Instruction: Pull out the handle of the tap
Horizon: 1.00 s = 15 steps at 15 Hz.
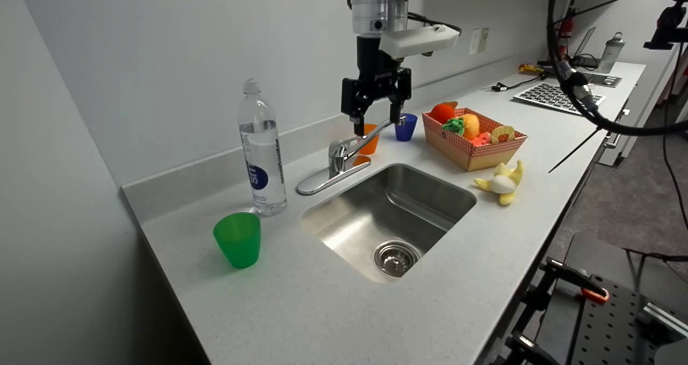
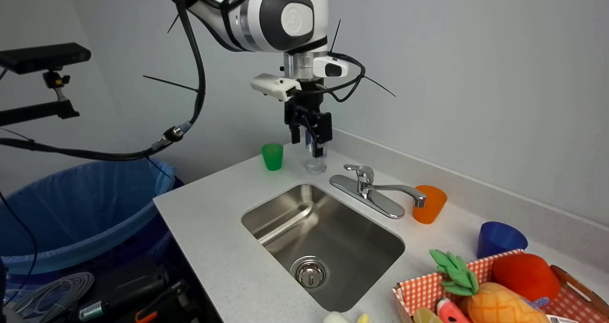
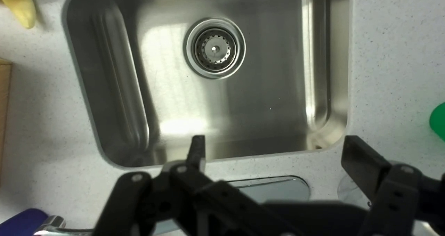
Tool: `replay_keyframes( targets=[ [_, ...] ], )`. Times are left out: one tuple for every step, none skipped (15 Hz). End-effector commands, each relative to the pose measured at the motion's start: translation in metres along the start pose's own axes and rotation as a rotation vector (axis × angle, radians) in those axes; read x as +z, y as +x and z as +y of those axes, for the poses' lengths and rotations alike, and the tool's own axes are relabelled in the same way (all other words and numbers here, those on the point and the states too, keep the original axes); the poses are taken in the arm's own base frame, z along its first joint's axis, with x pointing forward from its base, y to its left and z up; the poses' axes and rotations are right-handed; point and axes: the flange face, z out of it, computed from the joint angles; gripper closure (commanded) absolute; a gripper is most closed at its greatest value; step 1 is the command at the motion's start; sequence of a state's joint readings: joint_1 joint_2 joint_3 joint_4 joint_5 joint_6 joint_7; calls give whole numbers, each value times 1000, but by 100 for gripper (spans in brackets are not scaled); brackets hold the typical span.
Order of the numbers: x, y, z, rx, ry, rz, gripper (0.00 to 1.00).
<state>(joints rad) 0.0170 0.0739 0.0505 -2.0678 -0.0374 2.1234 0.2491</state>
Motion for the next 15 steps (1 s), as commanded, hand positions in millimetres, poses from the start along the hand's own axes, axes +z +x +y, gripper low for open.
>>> replay_keyframes(
  targets=[
    [0,1,0,0,0,-1,0],
    [-1,1,0,0,0,0,0],
    [-1,1,0,0,0,0,0],
    [-1,1,0,0,0,0,0],
    [3,-4,-1,-12,-9,7,0],
    [10,-6,0,-14,-17,-5,0],
    [16,-6,1,-11,-28,-1,0],
    [22,-3,3,-1,-35,2,0],
    [27,-1,6,8,-44,9,0],
    [33,3,9,15,-49,20,0],
    [38,8,13,22,-56,29,0],
    [42,14,16,26,-58,51,0],
    [46,21,20,31,-54,72,0],
    [50,26,23,33,-54,94,0],
    [55,31,25,36,-48,115,0]
  ],
)
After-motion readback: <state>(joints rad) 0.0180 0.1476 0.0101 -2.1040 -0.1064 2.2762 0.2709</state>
